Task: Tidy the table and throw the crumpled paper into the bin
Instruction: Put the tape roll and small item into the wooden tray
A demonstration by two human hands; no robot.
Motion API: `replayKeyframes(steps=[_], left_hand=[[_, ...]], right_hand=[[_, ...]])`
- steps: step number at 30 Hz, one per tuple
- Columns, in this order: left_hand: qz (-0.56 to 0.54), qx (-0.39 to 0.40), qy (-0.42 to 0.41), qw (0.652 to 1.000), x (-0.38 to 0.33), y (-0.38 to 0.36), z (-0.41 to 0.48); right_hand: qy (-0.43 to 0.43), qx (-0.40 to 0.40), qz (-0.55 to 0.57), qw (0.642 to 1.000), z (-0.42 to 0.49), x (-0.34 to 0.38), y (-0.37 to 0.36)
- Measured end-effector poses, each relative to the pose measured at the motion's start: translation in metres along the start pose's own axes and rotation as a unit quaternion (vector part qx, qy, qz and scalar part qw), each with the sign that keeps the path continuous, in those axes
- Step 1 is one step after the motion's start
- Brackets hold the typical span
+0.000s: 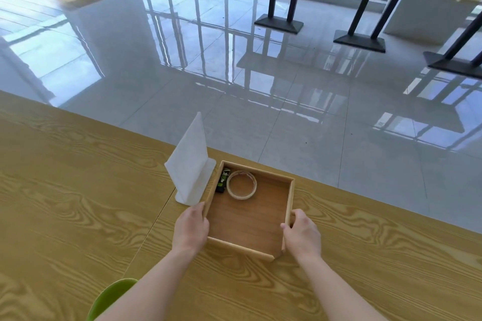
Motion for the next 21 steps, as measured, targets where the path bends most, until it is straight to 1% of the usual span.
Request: replayKeyframes(steps=[8, 21], left_hand=[[0.0, 0.003, 0.011, 1.0, 0.008, 0.011, 0.01], [0.006, -0.001, -0.004, 1.0, 0.009, 0.015, 0.012]], right_hand=[[0.003, -0.007, 0.001, 1.0, 0.007, 0.012, -0.008], [-0.005, -0.007, -0.001, 1.0, 0.003, 0.014, -0.012]])
Point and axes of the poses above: each hand's wrist, its own z-axis towards the middle knuckle, its own y-axis out of the back of the hand, x = y × z, the point moved 7 cm from there along z, towards the middle knuckle, and after that the axes turned 9 degrees about x, right-handed, at the moved point
